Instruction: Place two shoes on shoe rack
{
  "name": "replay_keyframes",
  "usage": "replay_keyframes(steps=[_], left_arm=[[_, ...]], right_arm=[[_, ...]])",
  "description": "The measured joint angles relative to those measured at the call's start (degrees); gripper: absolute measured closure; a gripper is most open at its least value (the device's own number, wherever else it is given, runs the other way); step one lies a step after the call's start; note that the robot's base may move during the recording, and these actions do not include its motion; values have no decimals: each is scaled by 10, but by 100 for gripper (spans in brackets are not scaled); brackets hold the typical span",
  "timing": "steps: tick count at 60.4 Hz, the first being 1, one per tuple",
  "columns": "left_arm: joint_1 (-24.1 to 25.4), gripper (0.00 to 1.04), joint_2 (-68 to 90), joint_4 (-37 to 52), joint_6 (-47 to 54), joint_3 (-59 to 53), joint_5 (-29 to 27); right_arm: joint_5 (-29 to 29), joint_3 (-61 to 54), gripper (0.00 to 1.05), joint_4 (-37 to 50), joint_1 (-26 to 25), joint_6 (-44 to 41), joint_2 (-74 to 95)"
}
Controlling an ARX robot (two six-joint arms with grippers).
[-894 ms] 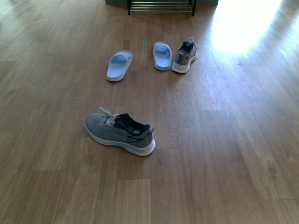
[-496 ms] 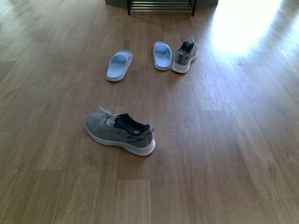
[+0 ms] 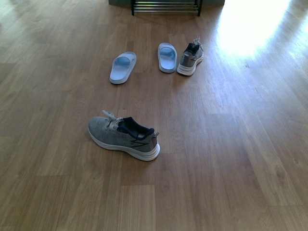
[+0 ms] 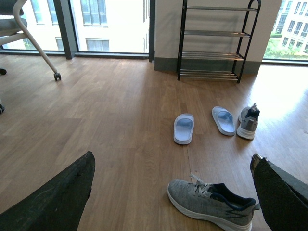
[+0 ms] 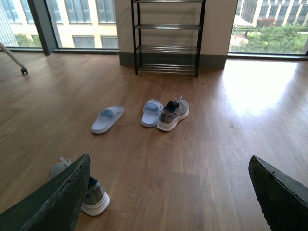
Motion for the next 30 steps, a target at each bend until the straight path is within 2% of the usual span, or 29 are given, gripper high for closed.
replay_keyframes(steps=[30], left_arm=[[0, 9, 0, 0, 0, 0, 0]], right_arm=[[0, 0, 9, 0, 0, 0, 0]])
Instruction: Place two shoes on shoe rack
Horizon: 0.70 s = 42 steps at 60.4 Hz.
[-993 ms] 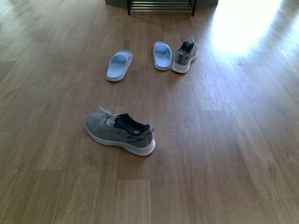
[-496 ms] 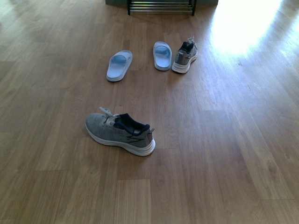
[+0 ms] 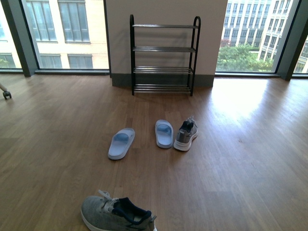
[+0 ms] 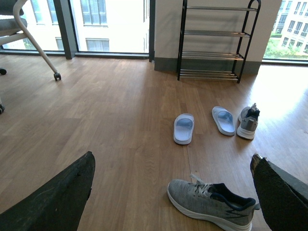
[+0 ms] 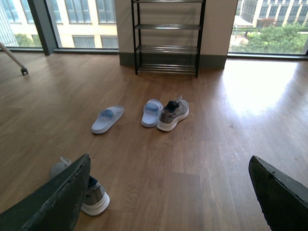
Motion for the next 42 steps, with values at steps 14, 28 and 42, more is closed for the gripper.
replay_keyframes(steps=[14, 28, 42], left_arm=[[0, 9, 0, 0, 0, 0, 0], [0, 9, 0, 0, 0, 0, 0], [0, 9, 0, 0, 0, 0, 0]], right_arm=[[0, 0, 9, 0, 0, 0, 0], [0, 0, 9, 0, 0, 0, 0], [0, 0, 9, 0, 0, 0, 0]])
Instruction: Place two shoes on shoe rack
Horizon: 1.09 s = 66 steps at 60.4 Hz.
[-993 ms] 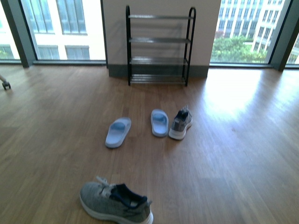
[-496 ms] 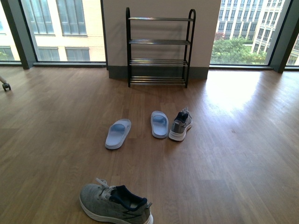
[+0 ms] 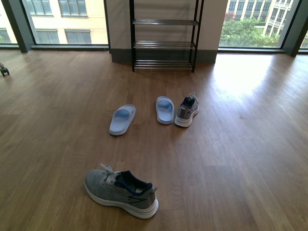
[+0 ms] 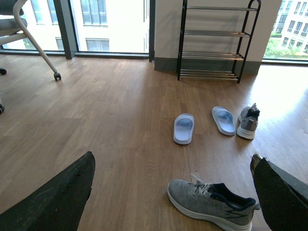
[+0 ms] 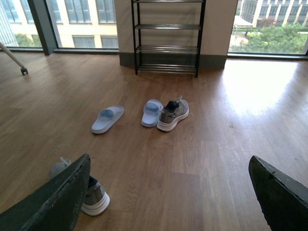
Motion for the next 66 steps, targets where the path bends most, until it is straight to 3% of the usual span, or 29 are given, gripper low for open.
replay_keyframes(steps=[66], left_arm=[[0, 9, 0, 0, 0, 0, 0]], right_arm=[[0, 0, 9, 0, 0, 0, 0]])
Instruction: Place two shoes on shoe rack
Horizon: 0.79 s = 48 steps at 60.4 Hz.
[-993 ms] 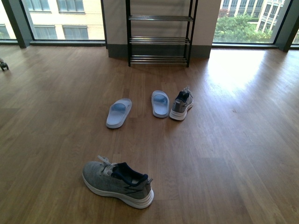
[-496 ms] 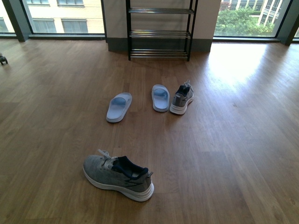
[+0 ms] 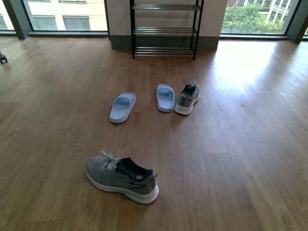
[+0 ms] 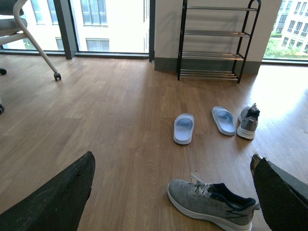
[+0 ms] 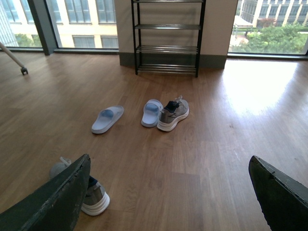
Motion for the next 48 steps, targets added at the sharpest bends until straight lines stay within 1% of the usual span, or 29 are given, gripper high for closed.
replay_keyframes(steps=[48], left_arm=[[0, 9, 0, 0, 0, 0, 0]], right_arm=[[0, 0, 9, 0, 0, 0, 0]])
